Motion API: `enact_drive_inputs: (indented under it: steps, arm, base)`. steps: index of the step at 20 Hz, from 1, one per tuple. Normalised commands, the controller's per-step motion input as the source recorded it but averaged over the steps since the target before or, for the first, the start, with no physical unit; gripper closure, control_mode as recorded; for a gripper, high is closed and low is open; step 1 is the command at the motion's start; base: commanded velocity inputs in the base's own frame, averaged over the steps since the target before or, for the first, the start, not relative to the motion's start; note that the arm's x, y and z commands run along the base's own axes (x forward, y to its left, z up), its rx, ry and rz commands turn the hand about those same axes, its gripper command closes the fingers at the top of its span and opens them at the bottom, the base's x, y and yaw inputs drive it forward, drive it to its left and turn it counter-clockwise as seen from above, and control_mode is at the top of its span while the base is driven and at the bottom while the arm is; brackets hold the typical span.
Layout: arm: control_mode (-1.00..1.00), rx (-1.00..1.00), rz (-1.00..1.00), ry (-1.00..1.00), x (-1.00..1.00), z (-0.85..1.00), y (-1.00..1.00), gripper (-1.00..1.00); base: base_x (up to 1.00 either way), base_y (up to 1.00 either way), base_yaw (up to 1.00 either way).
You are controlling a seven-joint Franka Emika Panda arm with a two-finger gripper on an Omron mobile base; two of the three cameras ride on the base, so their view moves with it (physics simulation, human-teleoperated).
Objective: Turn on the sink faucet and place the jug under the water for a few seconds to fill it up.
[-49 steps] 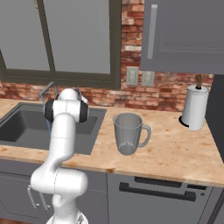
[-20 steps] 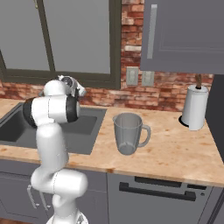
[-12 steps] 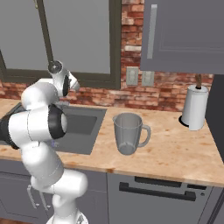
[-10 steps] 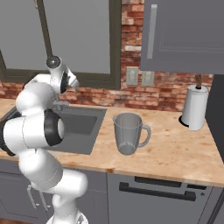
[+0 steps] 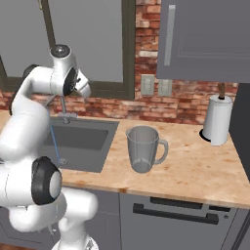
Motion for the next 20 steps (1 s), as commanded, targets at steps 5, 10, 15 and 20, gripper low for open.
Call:
enact_drive_inputs:
  steps: [5,10,15,20]
  arm:
    - [-1.00,-0.03,-0.01,-0.08,-1.00,-0.65,-0.44,-1.00]
    - [-1.00,0.00,0.00,-0.21,-1.00,0.23,-0.96,-1.00]
    - [-1.00,0.00,0.05,-0.14,-0.95,0.73,-1.00,-1.00]
    - [-1.00,0.00,0.10,0.00,-0.62,0.01,-1.00,-1.00]
  base:
    - [0.00,0.00,0.00]
    - [0.00,0.00,0.00]
    - [0.00,0.00,0.00]
    - [0.00,0.00,0.00]
